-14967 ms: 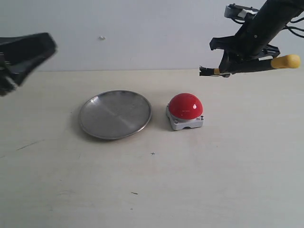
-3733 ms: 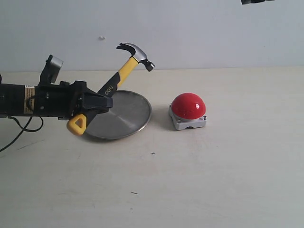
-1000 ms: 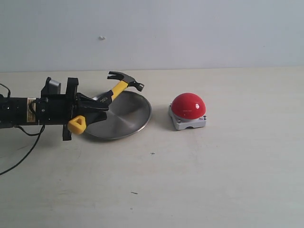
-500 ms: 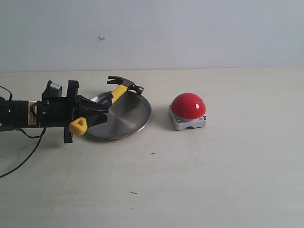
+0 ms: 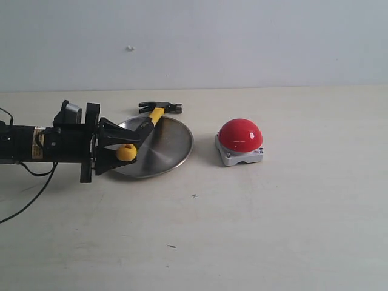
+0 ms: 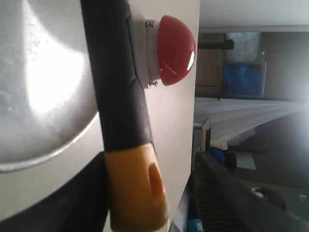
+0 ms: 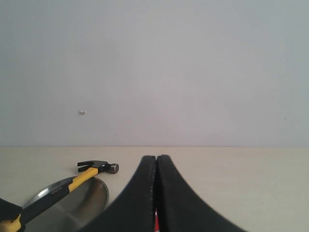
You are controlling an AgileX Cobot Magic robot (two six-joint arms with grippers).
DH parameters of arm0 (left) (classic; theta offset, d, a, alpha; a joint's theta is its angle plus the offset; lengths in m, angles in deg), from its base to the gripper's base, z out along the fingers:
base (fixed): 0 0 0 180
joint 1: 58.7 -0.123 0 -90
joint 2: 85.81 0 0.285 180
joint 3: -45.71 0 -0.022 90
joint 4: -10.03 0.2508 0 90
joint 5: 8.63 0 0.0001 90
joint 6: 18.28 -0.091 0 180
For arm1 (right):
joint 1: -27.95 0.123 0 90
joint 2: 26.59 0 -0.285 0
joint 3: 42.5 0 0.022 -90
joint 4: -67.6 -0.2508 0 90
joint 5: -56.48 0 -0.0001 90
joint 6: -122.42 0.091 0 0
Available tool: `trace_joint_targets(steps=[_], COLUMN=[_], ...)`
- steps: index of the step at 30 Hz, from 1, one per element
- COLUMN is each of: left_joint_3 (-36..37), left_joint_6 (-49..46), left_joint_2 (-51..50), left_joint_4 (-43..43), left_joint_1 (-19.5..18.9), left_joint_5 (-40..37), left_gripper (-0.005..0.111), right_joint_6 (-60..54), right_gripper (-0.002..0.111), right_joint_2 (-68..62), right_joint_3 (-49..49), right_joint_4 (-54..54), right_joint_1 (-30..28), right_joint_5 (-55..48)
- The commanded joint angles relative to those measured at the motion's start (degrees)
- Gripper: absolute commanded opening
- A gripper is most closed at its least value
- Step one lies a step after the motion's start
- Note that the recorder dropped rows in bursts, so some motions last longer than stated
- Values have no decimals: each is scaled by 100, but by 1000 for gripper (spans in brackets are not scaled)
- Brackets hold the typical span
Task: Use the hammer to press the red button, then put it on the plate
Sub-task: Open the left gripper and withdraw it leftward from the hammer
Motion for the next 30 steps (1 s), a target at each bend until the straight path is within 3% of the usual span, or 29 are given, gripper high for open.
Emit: trace_joint_targets(steps=[1, 15, 21, 23, 27, 30], left_joint_3=[253, 1059, 1251, 1393, 1780, 2074], left_joint_6=[33, 19, -839, -1322, -2202, -2773], left_joint_2=[329, 1735, 1775, 1820, 2091, 2505], left_joint_4=[212, 472, 174, -46, -374, -577], left_joint_1=[40, 40, 40, 40, 40, 40], left_joint_5=[92, 92, 92, 92, 92, 92], left_gripper=[51, 51, 48, 41, 1, 0], right_joint_6=[-12, -12, -12, -12, -12, -12], right_gripper=[0, 0, 0, 0, 0, 0], right_joint_2=[27, 27, 27, 27, 146, 395], right_joint_3=[-17, -17, -17, -17, -17, -17], right_joint_4=[32, 47, 68, 206, 305, 305], right_joint_1=[-17, -17, -17, -17, -17, -17], right_joint_5=[80, 43, 21, 21, -79, -151])
